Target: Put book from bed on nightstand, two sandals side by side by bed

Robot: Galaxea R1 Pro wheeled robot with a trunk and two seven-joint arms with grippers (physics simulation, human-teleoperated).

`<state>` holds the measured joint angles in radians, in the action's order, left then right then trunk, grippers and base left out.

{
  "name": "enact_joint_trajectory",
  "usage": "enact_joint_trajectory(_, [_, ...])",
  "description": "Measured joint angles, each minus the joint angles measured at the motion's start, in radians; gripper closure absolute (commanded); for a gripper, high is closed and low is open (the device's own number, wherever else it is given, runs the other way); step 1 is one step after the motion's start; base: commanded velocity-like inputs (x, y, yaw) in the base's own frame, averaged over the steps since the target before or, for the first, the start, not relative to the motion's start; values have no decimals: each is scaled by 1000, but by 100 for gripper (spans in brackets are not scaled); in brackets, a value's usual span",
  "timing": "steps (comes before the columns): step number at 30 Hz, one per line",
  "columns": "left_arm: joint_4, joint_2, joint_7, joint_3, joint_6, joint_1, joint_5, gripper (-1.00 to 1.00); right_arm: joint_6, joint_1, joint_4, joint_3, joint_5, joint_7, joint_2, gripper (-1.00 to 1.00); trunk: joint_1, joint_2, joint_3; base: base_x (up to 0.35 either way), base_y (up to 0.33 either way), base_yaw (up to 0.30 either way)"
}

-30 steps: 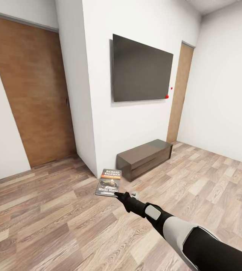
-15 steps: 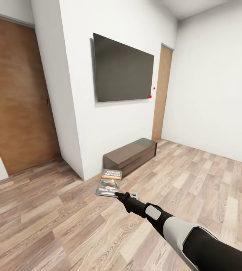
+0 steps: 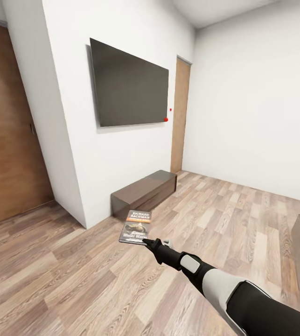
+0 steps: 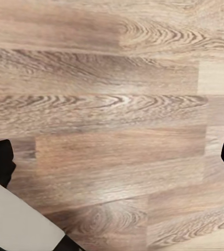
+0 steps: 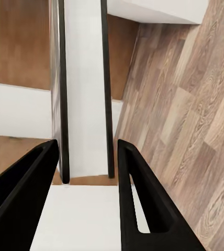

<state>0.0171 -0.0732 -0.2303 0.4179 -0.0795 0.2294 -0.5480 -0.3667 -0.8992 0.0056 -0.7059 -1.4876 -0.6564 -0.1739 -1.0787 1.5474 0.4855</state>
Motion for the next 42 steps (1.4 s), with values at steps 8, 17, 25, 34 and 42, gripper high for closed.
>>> enact_joint_trajectory(8, [0, -1, 1, 0, 0, 0, 0, -100, 1, 0, 0, -1, 0, 0, 0, 100, 0, 0, 0, 0, 0, -263])
enact_joint_trajectory(17, [0, -3, 1, 0, 0, 0, 0, -100, 2, 0, 0, -1, 0, 0, 0, 100, 0, 0, 0, 6, 0, -263])
enact_joint_trajectory(25, [0, -3, 1, 0, 1, 0, 1, -100, 1, 0, 0, -1, 0, -1, 0, 100, 0, 0, 0, 93, 0, -263])
enact_joint_trajectory(34, [0, -3, 1, 0, 1, 0, 1, -100, 2, 0, -1, -1, -1, -1, 0, 100, 0, 0, 0, 126, 0, -263])
enact_joint_trajectory(42, [0, -3, 1, 0, 1, 0, 0, -100, 2, 0, 0, -1, -1, -3, 0, 100, 0, 0, 0, 149, 0, -263])
